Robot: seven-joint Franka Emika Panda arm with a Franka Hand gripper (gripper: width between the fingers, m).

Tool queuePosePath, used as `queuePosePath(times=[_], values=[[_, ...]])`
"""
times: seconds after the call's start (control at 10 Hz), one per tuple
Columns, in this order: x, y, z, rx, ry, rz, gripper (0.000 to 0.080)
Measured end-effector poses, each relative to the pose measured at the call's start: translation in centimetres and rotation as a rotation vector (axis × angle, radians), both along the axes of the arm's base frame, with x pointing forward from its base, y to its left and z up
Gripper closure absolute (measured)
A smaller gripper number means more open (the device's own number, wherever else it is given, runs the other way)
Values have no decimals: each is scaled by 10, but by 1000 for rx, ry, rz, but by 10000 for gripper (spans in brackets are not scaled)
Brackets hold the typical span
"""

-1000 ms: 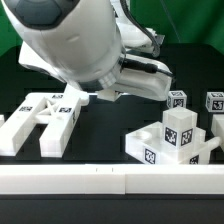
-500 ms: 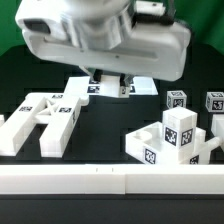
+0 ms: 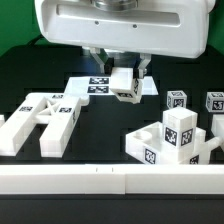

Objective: Assemble chair

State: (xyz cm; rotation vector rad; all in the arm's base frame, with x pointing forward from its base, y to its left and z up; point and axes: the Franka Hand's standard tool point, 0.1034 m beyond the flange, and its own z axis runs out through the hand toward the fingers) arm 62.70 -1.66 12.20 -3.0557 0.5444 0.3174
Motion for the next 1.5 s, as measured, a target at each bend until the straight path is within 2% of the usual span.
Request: queuePosePath(times=[0.1,0.4,0.5,0.6,0.9,1.2,1.5], values=[[2,0,1,-17,-52,25,504],[21,7,18,-108,-224,148,504],[29,8,16,-124,-328,153,504],[26,10,13,-130,-376,156,504],[22,13,9,-132,-389,157,504],[0,27,-6,-131,-401,181,504],[3,28,-6,-134,-419,182,504]])
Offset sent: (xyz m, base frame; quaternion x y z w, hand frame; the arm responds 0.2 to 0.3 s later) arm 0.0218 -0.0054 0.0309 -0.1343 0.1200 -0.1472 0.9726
